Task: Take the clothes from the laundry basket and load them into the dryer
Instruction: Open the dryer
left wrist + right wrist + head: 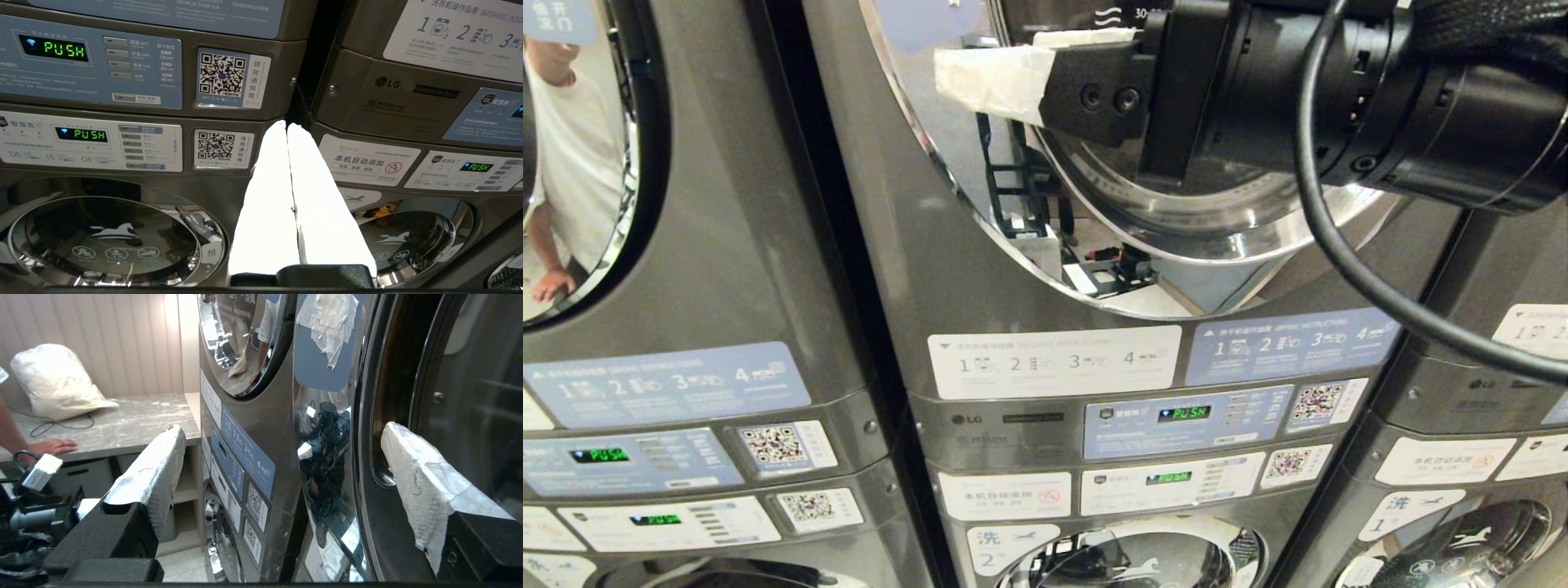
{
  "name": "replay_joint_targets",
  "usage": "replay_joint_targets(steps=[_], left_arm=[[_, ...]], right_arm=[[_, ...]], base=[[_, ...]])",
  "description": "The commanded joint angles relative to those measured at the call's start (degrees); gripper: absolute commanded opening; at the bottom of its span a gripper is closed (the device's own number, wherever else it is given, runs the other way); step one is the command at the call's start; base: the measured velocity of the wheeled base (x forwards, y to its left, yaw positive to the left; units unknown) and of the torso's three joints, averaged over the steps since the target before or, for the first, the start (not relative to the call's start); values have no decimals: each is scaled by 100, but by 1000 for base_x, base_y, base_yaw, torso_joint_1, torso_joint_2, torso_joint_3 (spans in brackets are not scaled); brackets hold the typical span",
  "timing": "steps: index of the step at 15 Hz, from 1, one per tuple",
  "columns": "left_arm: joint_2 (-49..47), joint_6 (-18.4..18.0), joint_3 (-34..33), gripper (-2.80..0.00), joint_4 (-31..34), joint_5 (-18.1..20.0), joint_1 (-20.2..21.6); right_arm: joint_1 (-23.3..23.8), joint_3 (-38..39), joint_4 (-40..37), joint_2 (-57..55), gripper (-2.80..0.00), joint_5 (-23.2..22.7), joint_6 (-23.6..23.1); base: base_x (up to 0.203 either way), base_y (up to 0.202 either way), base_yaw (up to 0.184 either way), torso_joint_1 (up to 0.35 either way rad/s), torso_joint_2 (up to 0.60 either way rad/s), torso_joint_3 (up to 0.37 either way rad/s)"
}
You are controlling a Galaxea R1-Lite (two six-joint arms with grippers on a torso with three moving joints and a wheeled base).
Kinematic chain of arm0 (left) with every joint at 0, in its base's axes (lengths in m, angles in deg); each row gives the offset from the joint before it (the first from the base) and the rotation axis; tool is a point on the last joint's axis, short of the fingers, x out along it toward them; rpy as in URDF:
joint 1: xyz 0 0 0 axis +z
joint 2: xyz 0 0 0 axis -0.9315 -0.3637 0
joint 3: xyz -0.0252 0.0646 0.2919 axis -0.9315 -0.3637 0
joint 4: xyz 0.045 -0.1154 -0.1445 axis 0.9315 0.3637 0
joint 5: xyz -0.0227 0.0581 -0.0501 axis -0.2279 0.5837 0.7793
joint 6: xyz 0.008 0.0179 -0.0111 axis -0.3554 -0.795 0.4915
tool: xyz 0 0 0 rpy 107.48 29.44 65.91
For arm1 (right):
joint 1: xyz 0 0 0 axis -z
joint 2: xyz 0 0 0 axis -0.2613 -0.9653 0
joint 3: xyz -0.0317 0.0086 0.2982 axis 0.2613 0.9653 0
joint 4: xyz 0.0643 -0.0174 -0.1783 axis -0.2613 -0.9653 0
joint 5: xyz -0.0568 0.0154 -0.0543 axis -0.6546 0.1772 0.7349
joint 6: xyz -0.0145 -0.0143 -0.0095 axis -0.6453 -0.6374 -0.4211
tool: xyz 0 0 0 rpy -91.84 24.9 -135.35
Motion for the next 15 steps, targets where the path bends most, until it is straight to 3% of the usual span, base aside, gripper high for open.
replay_joint_targets(steps=[1,9,15], left_arm=[[2,7,-158,-280,-2,0,1],[2,7,-158,-280,-3,0,1],[2,7,-158,-280,-2,0,1]], right_arm=[[-3,51,13,99,0,-15,-1],[-10,-601,66,-573,0,1,-19],[-10,-645,66,-680,0,-56,5]], base=[[0,0,0,0,0,0],[0,0,0,0,0,0],[0,0,0,0,0,0]])
